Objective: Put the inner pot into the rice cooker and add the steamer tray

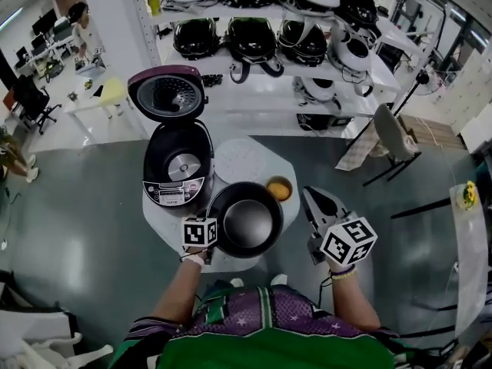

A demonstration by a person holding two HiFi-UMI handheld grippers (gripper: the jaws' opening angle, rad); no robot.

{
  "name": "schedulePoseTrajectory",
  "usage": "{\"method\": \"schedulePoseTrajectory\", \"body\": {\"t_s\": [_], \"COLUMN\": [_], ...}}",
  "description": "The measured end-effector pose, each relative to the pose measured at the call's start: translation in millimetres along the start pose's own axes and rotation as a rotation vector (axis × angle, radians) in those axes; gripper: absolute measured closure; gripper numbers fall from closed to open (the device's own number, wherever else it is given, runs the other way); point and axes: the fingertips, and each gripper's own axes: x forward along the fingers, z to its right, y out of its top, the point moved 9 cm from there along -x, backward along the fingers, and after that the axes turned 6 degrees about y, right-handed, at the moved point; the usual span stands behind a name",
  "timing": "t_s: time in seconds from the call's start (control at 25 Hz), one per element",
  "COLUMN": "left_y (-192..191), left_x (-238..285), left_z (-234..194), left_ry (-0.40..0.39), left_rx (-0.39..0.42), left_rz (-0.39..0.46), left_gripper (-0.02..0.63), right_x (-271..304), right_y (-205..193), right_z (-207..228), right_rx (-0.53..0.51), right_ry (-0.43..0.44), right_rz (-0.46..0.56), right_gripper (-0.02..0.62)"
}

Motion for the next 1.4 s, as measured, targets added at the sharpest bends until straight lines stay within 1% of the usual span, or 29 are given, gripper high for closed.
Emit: {"method": "schedulePoseTrajectory", "body": {"t_s": [0.24, 0.44, 0.64, 0.84, 0.96, 1.12, 1.24, 1.4], "left_y": [11, 28, 43, 57, 65, 73, 76, 88], "left_x": [-25, -53, -74, -89, -101, -115, -125, -138], "left_z": [1, 1, -3, -13, -19, -28, -36, -46], "left_ry": [-0.016, -0.058, -0.1, -0.114, -0.129, -0.141, -0.153, -0.166], "left_rx": [0.023, 0.011, 0.002, 0.001, 0.023, 0.043, 0.035, 0.022], "left_rz": [0.065, 0.119, 0.15, 0.188, 0.212, 0.237, 0.255, 0.291], "left_gripper": [0.577, 0.577, 0.577, 0.577, 0.577, 0.577, 0.577, 0.577], "right_x": [14, 22, 25, 31, 34, 35, 34, 34], "right_y": [1, 8, 15, 9, 4, 2, 6, 14], "right_z": [-7, -16, -29, -46, -58, -71, -82, -94], "right_rx": [-0.032, -0.027, -0.026, -0.011, -0.016, -0.016, -0.029, -0.051], "right_ry": [0.038, 0.045, 0.039, 0.031, 0.023, -0.012, -0.026, -0.026], "right_rz": [0.001, 0.014, 0.028, 0.048, 0.057, 0.097, 0.122, 0.13], "right_gripper": [0.589, 0.589, 0.589, 0.589, 0.589, 0.589, 0.589, 0.589]}}
